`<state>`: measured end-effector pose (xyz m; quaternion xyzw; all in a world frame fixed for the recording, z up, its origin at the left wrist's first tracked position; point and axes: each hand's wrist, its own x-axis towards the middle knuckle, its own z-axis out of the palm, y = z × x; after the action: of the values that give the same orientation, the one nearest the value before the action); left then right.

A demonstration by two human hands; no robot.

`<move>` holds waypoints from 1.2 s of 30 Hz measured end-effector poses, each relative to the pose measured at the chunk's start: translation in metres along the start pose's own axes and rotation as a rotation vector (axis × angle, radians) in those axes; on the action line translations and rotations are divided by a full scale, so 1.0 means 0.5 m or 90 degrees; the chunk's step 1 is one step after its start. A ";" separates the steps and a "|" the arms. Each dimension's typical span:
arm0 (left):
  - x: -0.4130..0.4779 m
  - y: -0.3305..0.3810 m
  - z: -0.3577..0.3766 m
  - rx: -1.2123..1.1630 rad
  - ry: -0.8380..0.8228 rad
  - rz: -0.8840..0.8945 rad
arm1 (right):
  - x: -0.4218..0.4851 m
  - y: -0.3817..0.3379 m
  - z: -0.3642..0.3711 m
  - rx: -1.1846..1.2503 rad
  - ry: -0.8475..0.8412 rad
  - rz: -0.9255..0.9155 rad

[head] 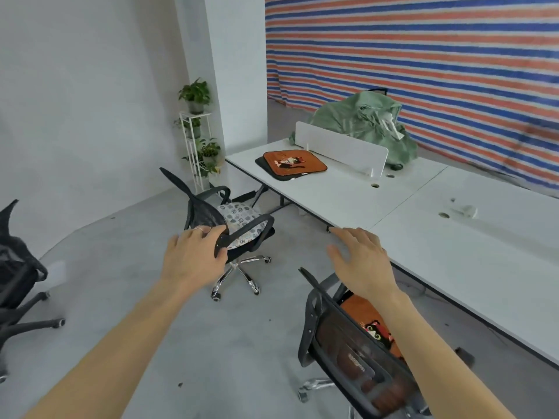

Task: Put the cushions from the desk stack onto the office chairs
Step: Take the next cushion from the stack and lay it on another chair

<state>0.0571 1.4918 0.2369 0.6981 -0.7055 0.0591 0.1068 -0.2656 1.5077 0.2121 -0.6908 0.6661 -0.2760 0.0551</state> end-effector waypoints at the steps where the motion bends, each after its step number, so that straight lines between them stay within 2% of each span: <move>1: 0.026 -0.014 0.012 -0.001 -0.003 -0.003 | 0.028 -0.007 0.020 0.001 -0.010 -0.003; 10: 0.289 -0.145 0.193 -0.022 -0.082 0.002 | 0.269 -0.055 0.232 -0.023 -0.127 0.049; 19: 0.629 -0.215 0.366 -0.048 -0.165 0.127 | 0.483 -0.058 0.380 -0.067 -0.147 0.185; 26: 0.847 -0.163 0.463 -0.055 -0.225 0.234 | 0.602 -0.022 0.421 -0.072 -0.128 0.302; 31: 1.009 -0.070 0.552 -0.042 -0.255 0.289 | 0.713 0.078 0.452 -0.067 -0.107 0.356; 36: 1.172 0.024 0.612 -0.038 -0.273 0.284 | 0.850 0.198 0.480 -0.062 -0.117 0.372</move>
<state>0.0227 0.8512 0.0773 0.5190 -0.8493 -0.0881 -0.0393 -0.2613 1.0231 0.0971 -0.4940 0.8410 -0.1530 0.1590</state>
